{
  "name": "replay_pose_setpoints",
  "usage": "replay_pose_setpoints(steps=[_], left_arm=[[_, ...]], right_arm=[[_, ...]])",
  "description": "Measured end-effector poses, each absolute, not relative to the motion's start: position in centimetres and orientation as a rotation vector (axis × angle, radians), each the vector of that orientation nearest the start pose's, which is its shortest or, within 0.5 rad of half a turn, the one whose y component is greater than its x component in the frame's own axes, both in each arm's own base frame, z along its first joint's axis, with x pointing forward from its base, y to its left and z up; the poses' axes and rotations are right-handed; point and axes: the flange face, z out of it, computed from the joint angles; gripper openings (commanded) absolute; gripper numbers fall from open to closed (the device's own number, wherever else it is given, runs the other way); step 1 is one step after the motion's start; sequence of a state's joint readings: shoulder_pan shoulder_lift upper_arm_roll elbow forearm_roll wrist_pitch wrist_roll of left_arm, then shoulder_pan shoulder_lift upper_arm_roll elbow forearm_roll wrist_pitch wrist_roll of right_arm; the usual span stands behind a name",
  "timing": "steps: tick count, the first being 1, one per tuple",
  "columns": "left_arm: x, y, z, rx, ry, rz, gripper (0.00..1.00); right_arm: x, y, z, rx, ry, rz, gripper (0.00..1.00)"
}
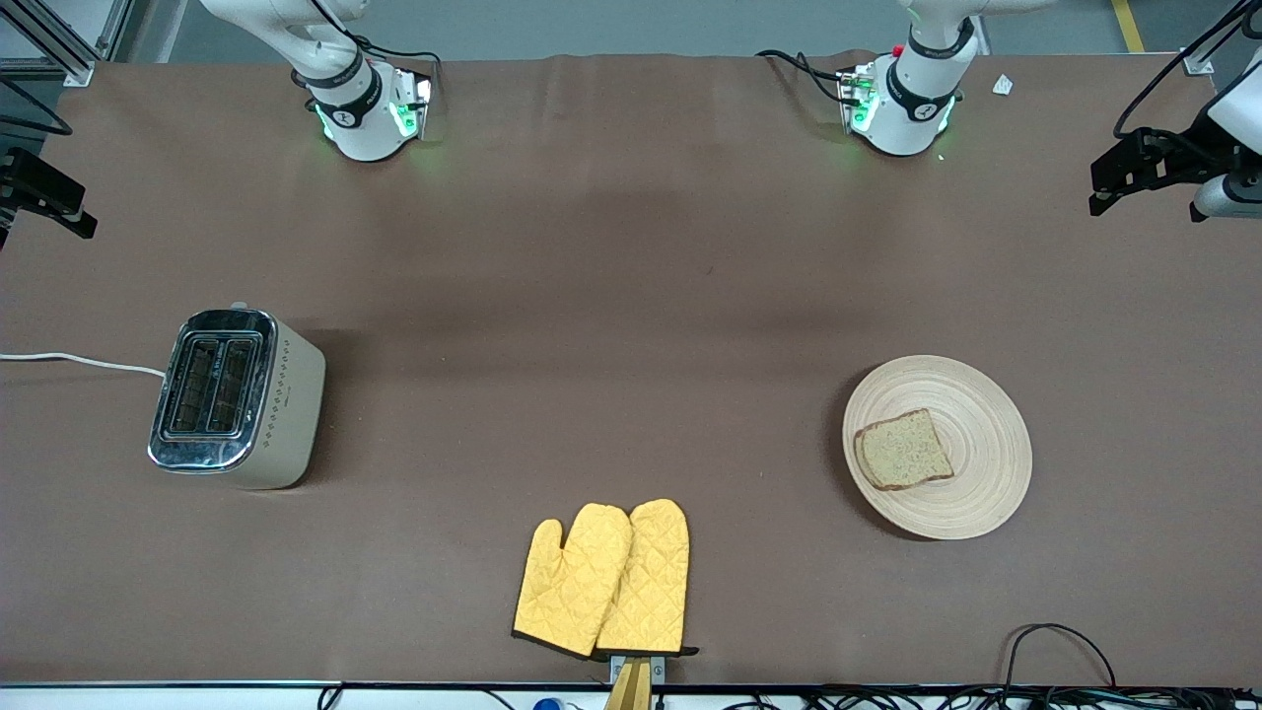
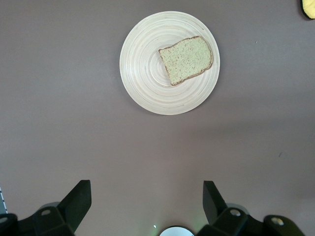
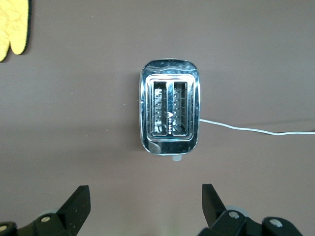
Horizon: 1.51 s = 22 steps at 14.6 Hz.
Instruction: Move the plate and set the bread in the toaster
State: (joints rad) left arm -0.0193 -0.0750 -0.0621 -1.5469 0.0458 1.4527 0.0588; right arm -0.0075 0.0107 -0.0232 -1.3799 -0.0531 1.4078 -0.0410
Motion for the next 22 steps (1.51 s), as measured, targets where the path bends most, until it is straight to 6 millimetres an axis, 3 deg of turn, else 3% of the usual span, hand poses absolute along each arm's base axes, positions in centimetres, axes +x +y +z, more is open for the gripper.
replay_pose_setpoints(steps=[5,7,9,11,15,17,19,22], left_arm=[[52.2,-2.9,65.8,-3.094,0.18,0.06,1.0],[53.8,0.4,64.4,-3.174,0.077,0.094,1.0],[56.2,6.1,61.9,-3.283,-0.028,0.133,1.0],[58.4,11.8,58.0,-3.383,-0.083,0.148,1.0],[60.9,19.1,50.0,-3.577,-0.292,0.163,1.0],[61.8,22.8,44.7,-3.683,-0.291,0.11,1.0],[62.5,25.5,38.5,-3.764,-0.248,0.056,1.0],[63.1,26.7,31.1,-3.863,-0.308,0.049,1.0]], right_arm=[[53.9,-0.5,69.1,-3.205,-0.053,-0.02,1.0],[53.9,-0.4,68.9,-3.205,-0.053,-0.012,1.0],[54.0,-0.6,68.5,-3.205,-0.041,-0.003,1.0],[54.2,-0.7,68.0,-3.205,-0.037,-0.002,1.0],[54.3,-0.5,67.5,-3.205,-0.039,0.008,1.0],[54.3,-0.5,67.3,-3.205,-0.026,0.014,1.0],[54.2,-0.4,66.9,-3.205,-0.026,0.029,1.0],[54.1,0.6,67.0,-3.205,-0.047,0.028,1.0]])
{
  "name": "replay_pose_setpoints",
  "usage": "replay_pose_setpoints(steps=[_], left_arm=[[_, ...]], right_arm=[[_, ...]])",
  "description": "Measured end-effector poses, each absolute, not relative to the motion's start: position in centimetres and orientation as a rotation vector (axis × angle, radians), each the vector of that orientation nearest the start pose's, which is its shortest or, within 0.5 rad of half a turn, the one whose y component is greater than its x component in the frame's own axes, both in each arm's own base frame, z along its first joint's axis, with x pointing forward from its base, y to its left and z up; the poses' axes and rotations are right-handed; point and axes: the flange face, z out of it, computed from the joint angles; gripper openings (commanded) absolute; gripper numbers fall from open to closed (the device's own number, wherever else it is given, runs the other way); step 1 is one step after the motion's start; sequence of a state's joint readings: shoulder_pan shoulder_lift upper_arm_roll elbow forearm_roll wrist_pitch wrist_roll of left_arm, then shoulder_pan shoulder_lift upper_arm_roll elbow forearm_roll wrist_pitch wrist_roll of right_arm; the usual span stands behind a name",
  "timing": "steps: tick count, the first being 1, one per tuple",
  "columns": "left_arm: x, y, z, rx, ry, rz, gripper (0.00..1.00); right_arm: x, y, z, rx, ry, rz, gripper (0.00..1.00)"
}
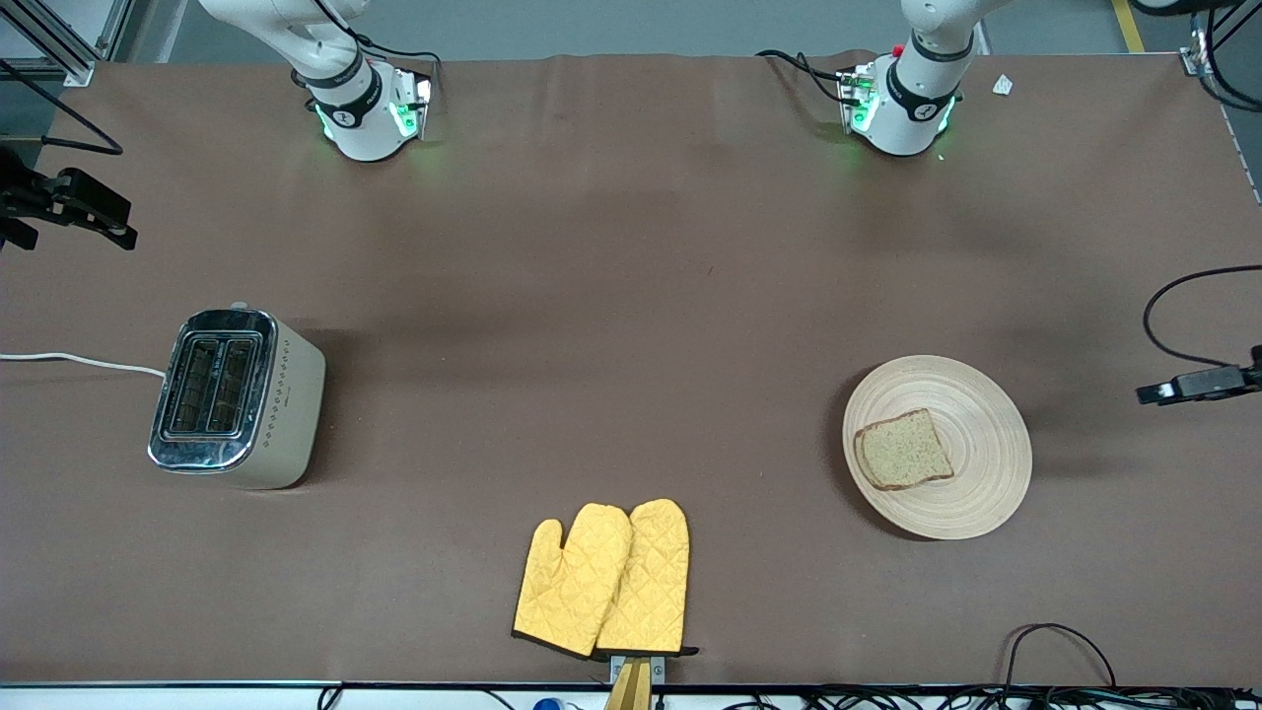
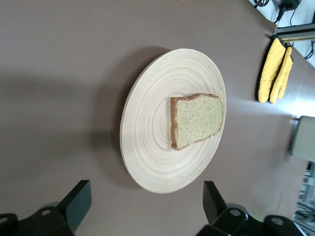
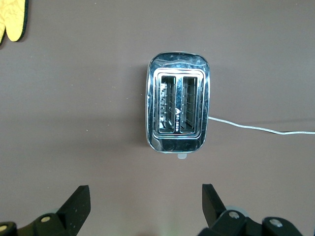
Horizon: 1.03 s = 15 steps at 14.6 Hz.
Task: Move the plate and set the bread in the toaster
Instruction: 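Reach the left gripper to the rim of the wooden plate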
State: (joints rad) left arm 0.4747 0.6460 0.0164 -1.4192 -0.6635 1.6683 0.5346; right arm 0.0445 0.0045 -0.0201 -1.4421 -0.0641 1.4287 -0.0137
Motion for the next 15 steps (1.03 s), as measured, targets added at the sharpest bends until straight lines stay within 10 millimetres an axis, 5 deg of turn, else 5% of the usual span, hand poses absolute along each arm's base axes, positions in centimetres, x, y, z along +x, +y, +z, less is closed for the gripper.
replay_pose_setpoints(steps=[7,15], left_arm=[[63.3,27.0,21.7,2.275,0.164,0.008,0.73],[64.2,23.0,17.2,2.193,0.132,-0.042,0.6]], right_arm=[[53.1,2.6,67.3,-3.204,-0.091,0.043,1.0],[53.0,2.6,67.1,-3.205,-0.064,0.065,1.0]])
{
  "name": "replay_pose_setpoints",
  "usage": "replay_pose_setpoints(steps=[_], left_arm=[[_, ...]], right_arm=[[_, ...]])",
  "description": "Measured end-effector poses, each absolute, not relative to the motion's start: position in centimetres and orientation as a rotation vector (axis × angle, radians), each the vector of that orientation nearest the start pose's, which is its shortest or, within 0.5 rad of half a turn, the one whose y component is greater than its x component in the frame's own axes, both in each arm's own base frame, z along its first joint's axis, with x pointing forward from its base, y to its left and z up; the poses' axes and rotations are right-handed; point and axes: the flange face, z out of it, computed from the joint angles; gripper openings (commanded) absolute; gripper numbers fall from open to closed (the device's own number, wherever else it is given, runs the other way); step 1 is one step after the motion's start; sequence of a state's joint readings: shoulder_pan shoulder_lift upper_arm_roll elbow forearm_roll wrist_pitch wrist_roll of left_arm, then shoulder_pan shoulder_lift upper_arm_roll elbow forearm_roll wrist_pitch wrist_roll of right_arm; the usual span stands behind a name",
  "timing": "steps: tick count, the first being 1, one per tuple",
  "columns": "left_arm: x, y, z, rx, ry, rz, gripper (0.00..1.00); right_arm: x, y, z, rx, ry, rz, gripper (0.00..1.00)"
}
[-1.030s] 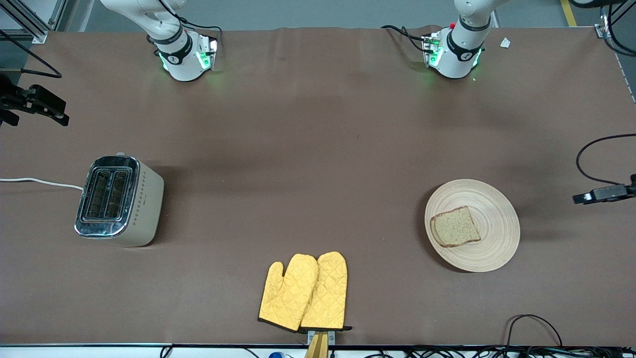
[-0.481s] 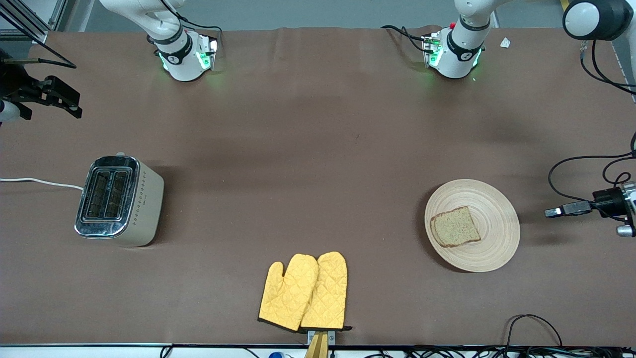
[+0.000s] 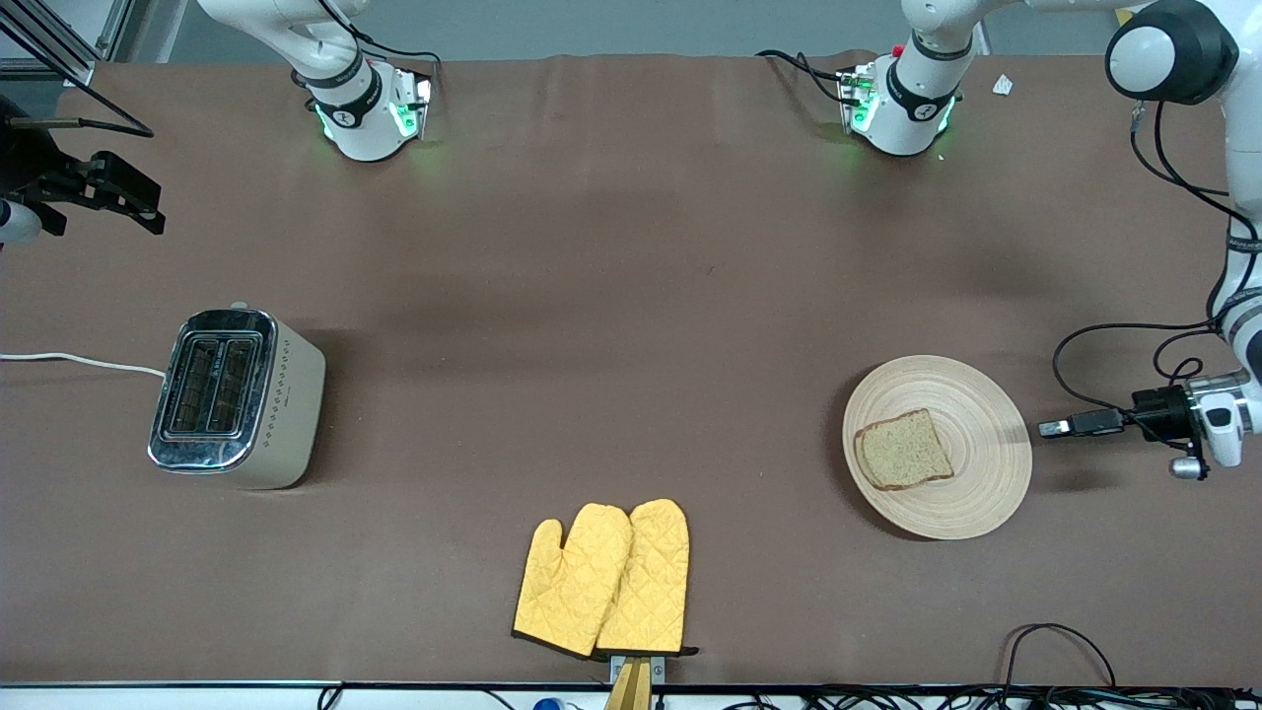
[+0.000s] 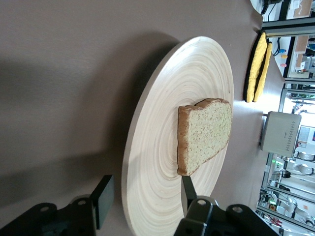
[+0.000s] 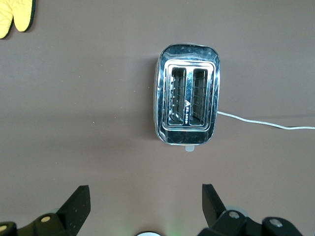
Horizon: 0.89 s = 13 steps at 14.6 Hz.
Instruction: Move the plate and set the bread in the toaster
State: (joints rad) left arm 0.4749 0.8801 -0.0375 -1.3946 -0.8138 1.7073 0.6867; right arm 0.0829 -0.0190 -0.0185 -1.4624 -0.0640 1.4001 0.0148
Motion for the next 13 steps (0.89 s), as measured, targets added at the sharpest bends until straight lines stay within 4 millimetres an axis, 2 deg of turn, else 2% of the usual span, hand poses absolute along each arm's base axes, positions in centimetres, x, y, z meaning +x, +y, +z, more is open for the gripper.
replay_pose_setpoints(steps=[3,7,13], left_arm=[[64.5,22.0,16.1,2.189,0.131,-0.045,0.6],[64.7,21.6,15.9,2.192,0.128,-0.045,0.45],[64.4,21.6,14.6,2.187,0.141,-0.06,0.31]], right_arm=[[52.9,2.7,67.0,-3.205,-0.065,0.068,1.0],[52.9,2.7,67.0,-3.205,-0.065,0.074,1.0],[52.9,2.6,67.0,-3.205,-0.063,0.077,1.0]])
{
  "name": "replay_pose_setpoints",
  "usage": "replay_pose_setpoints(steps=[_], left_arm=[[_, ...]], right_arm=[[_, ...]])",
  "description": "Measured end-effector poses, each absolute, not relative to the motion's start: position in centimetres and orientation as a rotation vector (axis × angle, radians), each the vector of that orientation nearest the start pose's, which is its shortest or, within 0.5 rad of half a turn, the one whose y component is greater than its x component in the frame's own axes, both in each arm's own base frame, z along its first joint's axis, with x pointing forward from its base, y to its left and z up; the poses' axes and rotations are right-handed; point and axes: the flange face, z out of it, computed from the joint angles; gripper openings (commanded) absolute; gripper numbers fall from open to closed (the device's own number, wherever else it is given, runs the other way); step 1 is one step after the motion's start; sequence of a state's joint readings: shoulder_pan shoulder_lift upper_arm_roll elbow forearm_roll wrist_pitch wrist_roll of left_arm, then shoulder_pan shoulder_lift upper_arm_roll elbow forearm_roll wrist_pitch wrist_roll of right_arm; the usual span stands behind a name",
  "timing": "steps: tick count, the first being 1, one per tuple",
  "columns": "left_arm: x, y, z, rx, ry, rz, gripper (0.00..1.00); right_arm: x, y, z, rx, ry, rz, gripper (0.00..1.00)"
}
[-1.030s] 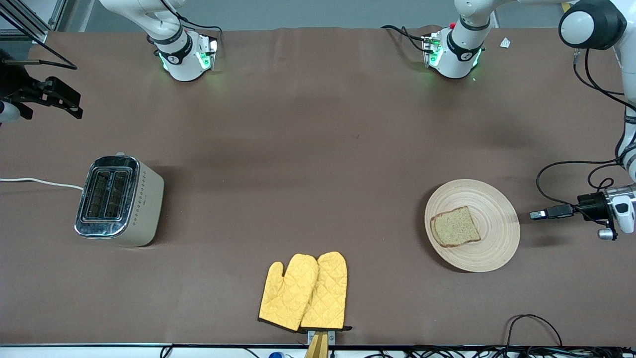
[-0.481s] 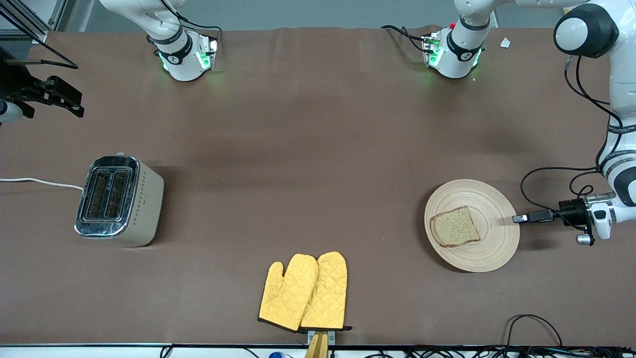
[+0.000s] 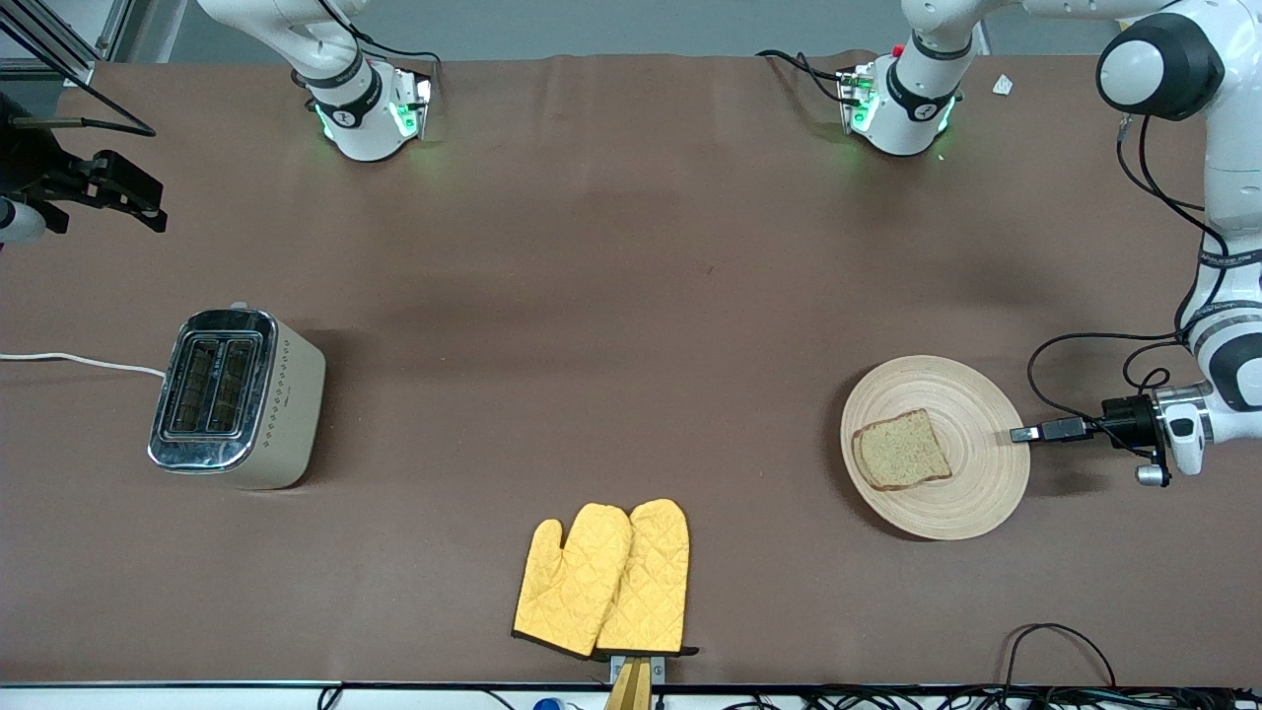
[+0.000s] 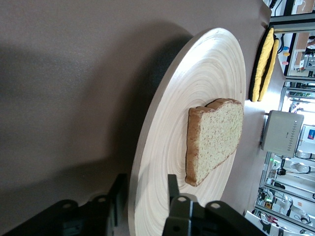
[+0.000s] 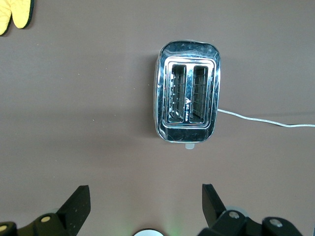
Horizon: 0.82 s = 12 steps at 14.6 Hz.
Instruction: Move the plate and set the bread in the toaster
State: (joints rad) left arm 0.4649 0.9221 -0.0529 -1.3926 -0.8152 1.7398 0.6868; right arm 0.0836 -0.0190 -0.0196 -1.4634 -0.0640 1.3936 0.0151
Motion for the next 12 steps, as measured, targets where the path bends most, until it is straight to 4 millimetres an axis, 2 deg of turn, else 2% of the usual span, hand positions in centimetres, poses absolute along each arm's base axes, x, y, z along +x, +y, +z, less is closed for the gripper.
replay_pose_setpoints(steps=[6,8,12], left_arm=[[64.3,21.9,14.4,2.187,0.146,-0.059,0.07],[64.3,21.9,14.5,2.174,0.117,-0.04,0.02],[64.4,21.8,14.9,2.166,0.056,-0.005,0.0]], right_arm=[[53.3,2.8,66.8,-3.194,-0.067,0.041,1.0],[53.9,3.3,65.5,-3.157,-0.07,0.029,1.0],[55.3,4.1,61.7,-3.091,-0.008,0.013,0.99]])
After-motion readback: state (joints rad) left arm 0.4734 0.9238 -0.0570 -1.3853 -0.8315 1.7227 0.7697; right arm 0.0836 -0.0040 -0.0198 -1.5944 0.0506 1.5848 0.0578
